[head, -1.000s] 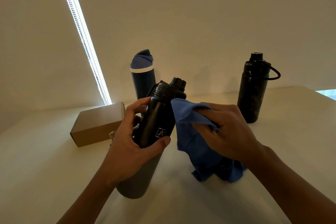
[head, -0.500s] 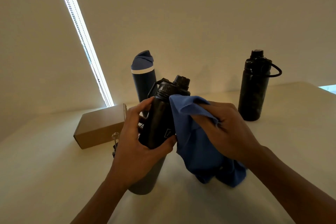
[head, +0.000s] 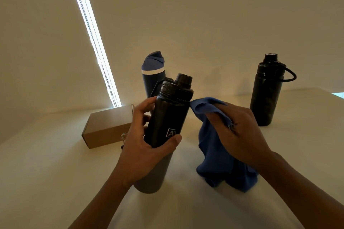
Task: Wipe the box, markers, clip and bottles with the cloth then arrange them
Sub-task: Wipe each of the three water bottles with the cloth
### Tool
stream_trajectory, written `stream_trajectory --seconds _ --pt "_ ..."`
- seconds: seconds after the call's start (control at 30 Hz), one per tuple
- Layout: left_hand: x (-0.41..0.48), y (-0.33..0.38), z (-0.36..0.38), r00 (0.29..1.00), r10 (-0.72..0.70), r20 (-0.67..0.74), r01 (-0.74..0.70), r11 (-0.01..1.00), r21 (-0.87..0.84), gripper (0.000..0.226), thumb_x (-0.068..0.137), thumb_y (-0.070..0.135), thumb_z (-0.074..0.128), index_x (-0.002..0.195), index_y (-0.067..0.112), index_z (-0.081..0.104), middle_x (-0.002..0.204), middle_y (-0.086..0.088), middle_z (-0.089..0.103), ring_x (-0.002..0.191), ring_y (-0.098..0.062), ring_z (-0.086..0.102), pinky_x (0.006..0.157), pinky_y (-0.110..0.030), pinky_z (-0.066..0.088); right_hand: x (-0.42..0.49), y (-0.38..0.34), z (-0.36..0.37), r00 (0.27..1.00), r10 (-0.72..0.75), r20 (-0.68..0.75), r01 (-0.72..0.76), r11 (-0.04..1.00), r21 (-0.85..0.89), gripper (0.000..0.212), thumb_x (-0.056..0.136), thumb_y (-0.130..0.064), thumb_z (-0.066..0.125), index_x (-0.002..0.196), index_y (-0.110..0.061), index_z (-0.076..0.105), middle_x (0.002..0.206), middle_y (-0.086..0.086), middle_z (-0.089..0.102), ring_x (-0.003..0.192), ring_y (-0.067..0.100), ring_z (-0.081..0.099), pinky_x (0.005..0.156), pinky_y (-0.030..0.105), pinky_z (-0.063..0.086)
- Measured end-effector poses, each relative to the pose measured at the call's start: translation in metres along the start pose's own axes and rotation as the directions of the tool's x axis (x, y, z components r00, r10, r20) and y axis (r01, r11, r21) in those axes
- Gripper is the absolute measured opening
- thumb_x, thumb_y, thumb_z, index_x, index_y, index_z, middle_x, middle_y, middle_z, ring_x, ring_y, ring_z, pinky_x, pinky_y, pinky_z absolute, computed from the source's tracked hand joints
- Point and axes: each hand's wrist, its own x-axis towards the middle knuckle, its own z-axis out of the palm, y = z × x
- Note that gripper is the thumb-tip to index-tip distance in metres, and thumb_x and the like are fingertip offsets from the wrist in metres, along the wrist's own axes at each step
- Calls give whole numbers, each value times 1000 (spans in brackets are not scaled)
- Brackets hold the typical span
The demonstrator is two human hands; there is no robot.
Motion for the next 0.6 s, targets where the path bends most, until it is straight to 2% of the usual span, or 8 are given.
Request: stream_trajectory --seconds 0.07,0.13,0.2,0.23,0.3,0.37,0.53,0.6 --pt "1 1 -1 1000 -18 20 18 1000 -25 91 77 46 85 147 50 28 136 29 51 123 1 58 85 -11 54 -2 14 6 999 43 -2 -43 997 61 47 93 -40 58 104 5 67 89 14 71 86 -25 55 78 -2 40" --pt "2 3 -2 999 -34 43 36 998 -51 91 77 50 82 146 55 24 136 30 52 122 4 59 83 -9 54 -5 19 5 997 24 78 -34 991 133 49 90 -38 54 113 3 68 97 32 67 92 -28 52 85 1 43" --pt "2 5 -3 997 -38 67 43 996 -79 89 79 50 78 147 55 21 132 30 56 119 1 63 83 -12 55 -3 12 5 996 55 74 -66 986 150 32 94 -42 53 120 -30 66 100 22 67 94 -26 54 91 13 46" --pt "2 6 -3 996 -41 75 49 994 -99 87 81 51 76 148 54 20 129 29 59 117 -3 65 82 -15 57 -2 5 3 998 36 52 -42 991 124 27 96 -40 52 120 -34 63 98 7 67 94 -25 55 89 9 46" --pt "2 5 -4 996 -51 79 61 989 -133 81 84 51 72 147 55 21 128 25 61 114 -9 68 79 -21 60 1 -4 3 998 -44 -33 45 998 34 27 100 -38 47 118 -22 59 102 -16 57 96 -28 52 82 -4 39" --pt "2 5 -4 996 -48 75 59 986 -153 79 86 51 72 147 53 23 130 21 62 115 -13 68 79 -24 61 1 -10 2 997 -46 -60 47 999 19 23 100 -35 46 117 -23 57 105 -23 54 96 -28 52 79 -6 37" --pt "0 6 -5 996 -38 85 52 984 -173 77 83 54 68 146 50 24 131 22 62 117 -13 68 79 -25 61 2 4 1 998 33 -45 -28 994 104 28 95 -25 53 108 -3 64 92 -22 55 87 -20 58 75 -2 40" --pt "0 6 -5 994 -41 97 59 980 -189 77 85 51 68 147 48 24 132 19 62 117 -17 68 80 -29 62 1 6 1 996 85 -30 -80 986 147 27 93 -24 52 106 -4 64 91 -26 57 86 -18 59 75 -1 41"
